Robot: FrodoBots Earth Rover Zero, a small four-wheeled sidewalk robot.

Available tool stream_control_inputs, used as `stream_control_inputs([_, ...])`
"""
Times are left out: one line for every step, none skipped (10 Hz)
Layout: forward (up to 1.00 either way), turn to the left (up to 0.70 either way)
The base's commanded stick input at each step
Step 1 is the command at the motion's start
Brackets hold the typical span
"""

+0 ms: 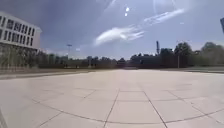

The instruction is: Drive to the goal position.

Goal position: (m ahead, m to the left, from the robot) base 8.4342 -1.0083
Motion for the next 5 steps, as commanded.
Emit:
stream_control_inputs([0.70, -0.01])
stream_control_inputs([0.70, -0.01])
stream_control_inputs([0.70, -0.01])
stream_control_inputs([0.70, -0.01])
stream_control_inputs([0.70, -0.01])
